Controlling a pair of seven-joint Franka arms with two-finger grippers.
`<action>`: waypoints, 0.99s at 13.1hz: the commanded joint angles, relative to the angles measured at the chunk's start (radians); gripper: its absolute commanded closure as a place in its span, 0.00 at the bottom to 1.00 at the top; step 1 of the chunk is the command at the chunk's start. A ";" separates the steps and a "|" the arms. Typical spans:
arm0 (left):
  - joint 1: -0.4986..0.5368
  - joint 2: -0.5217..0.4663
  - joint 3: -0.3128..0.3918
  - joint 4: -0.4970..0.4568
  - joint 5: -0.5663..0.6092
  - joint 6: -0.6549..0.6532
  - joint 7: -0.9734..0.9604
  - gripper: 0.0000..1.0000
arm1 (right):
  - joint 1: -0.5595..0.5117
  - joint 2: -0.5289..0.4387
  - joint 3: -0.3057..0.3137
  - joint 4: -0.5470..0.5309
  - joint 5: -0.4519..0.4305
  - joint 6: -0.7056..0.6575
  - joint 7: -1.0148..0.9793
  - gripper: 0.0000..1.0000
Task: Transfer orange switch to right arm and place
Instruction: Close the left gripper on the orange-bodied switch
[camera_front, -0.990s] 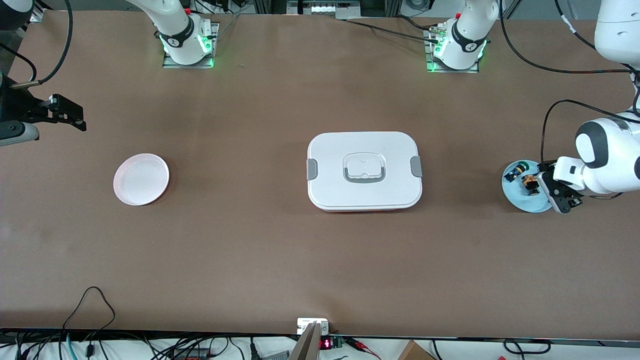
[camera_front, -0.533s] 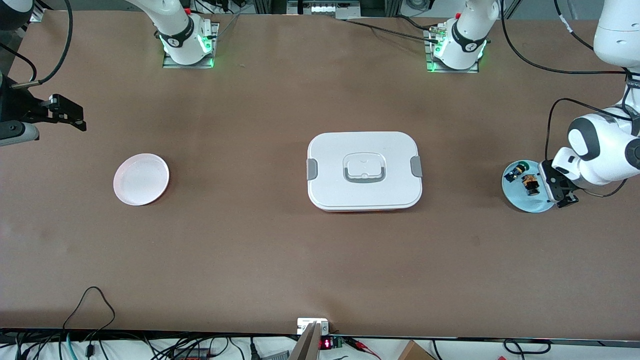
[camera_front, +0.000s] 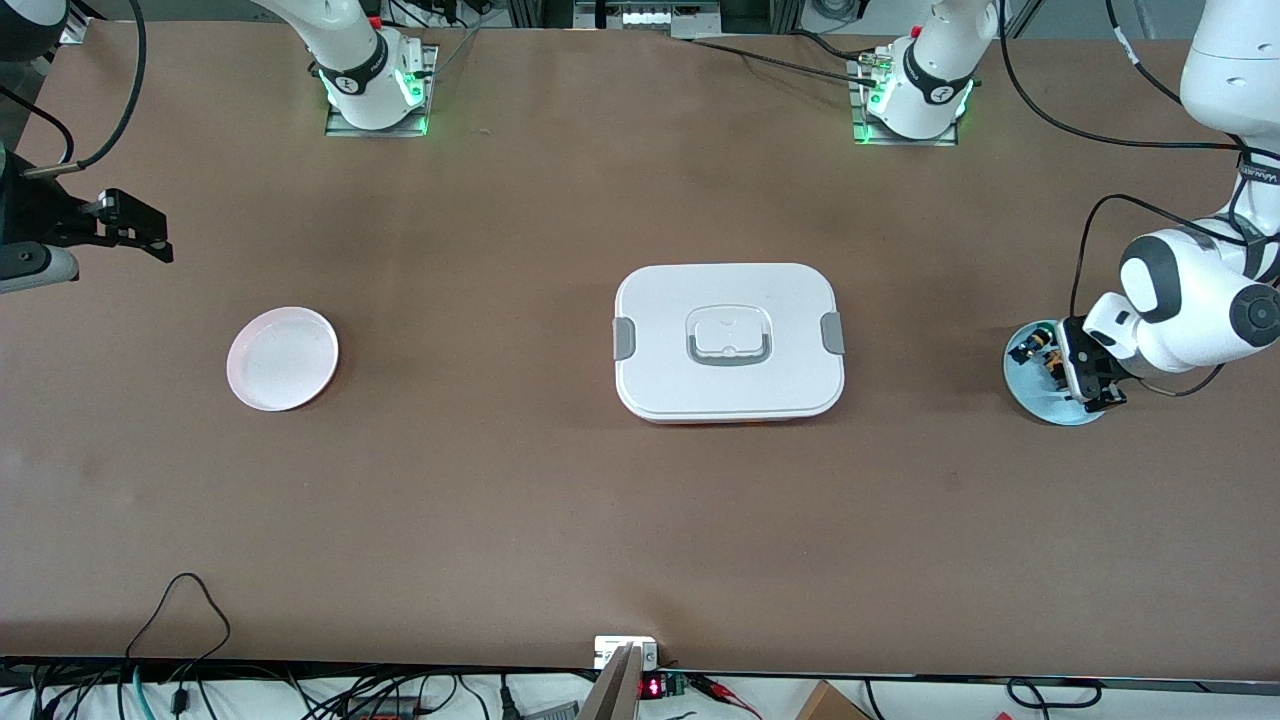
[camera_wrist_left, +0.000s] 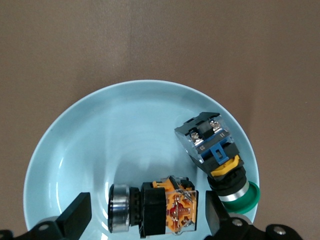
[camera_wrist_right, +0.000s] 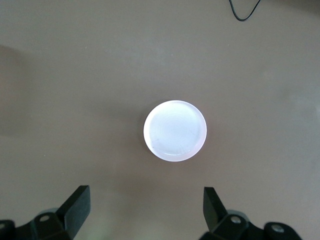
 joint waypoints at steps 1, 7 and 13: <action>0.034 -0.028 -0.024 -0.019 0.007 -0.010 0.041 0.00 | -0.003 0.008 0.002 0.005 -0.005 0.001 -0.006 0.00; 0.060 -0.019 -0.028 -0.022 0.007 -0.008 0.065 0.00 | -0.006 0.021 0.002 0.005 -0.007 0.004 -0.015 0.00; 0.063 -0.001 -0.037 -0.022 0.007 -0.007 0.067 0.00 | -0.004 0.024 0.004 0.007 -0.005 0.016 -0.015 0.00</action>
